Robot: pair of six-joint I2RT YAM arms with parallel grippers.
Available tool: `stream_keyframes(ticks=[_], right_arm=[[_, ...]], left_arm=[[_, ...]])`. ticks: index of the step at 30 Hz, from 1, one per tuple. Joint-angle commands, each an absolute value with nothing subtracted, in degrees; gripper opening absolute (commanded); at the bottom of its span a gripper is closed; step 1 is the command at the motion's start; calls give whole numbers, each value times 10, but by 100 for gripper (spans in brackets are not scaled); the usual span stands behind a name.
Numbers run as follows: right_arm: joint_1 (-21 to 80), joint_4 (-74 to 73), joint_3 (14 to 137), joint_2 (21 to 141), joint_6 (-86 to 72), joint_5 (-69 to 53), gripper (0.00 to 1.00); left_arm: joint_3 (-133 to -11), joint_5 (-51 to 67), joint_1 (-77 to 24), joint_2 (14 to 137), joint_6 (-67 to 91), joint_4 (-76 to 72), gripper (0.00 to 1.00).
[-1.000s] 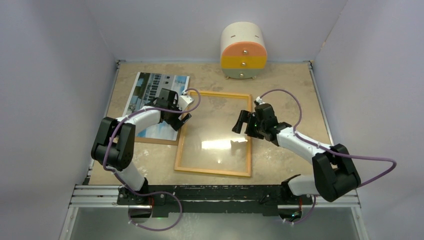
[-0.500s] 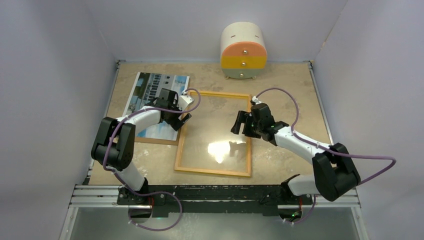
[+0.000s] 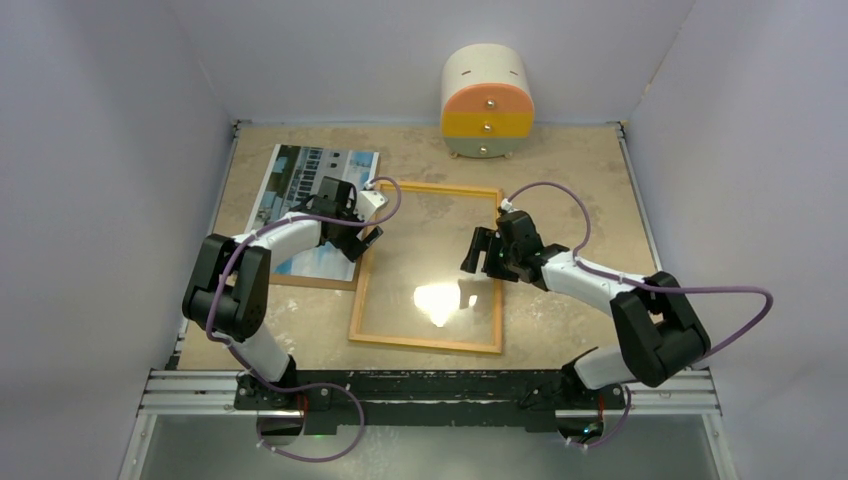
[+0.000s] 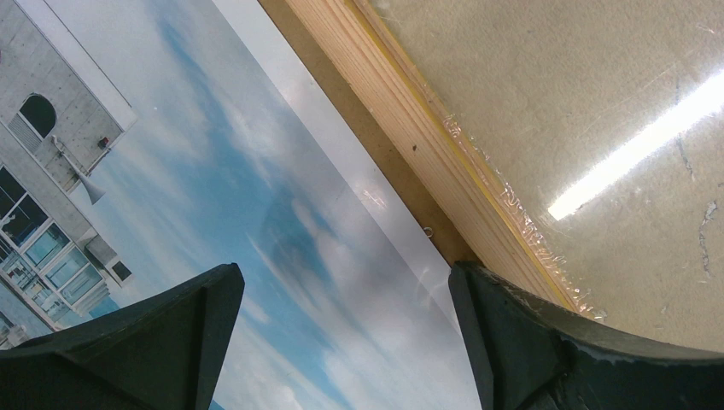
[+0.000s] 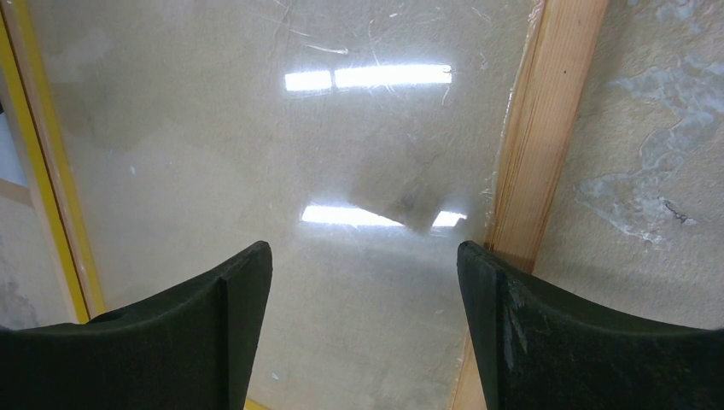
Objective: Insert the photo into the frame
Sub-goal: Move the photo frame to the center of the board.
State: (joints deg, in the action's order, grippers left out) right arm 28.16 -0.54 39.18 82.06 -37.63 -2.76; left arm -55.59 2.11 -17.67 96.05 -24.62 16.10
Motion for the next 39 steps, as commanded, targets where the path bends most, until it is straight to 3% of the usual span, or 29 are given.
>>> stream_keyframes(ticks=[1,14,29,34,39], right_arm=[[282,-15,392,823,-379,-17,81],[281,-72,438,855,-363,6,87],[278,-97,511,765,-381,35,91],[299,-83,580,811,-380,23,94],[395,-114,753,898,-356,90,99]], left_arm=[[-547,35,-184,971,-246,169,100],[-550,38,-208,978,-237,160,100],[-607,17,-252,982,-237,186,100],[-696,68,-187,960,-235,260,100],[-809,97,-58,955,-269,316,100]])
